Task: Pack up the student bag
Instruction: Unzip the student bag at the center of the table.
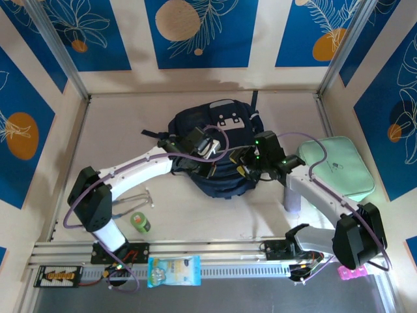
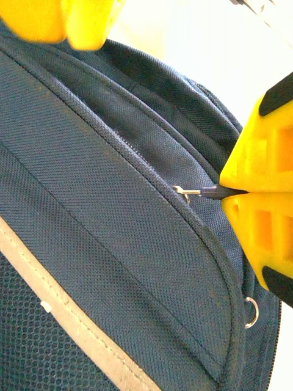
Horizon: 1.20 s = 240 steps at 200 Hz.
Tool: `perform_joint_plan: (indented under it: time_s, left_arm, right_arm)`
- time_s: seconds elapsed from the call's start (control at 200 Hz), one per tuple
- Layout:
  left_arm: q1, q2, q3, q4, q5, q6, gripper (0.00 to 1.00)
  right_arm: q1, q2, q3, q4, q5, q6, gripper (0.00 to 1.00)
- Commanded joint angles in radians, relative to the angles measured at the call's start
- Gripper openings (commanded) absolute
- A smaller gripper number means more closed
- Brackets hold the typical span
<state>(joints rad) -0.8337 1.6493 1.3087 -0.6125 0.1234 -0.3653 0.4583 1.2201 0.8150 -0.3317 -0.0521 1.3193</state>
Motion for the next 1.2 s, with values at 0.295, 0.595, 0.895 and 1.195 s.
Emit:
perform_joint_plan:
  time_s: [0.295, 0.595, 0.895, 1.195]
  left_arm:
    - [-0.007, 0.002, 0.015, 0.02, 0.019, 0.012, 0.0]
    - [0.036, -0.034, -0.005, -0.153, -0.12, 0.141, 0.0]
    - [0.178, -0.07, -0.043, -0.161, -0.17, 0.184, 0.0]
    - [0.301, -0.109, -0.112, -0.044, -0.253, 0.104, 0.0]
  right_arm:
    - [0.006, 0.125, 0.054, 0.031, 0.034, 0.061, 0.46]
    - [0.0, 0.187, 0.126, -0.004, 0.164, -0.106, 0.06]
    - [-0.011, 0.213, 0.164, -0.011, 0.139, -0.19, 0.04]
    - [-0.009, 0.415, 0.357, -0.013, -0.024, -0.373, 0.05]
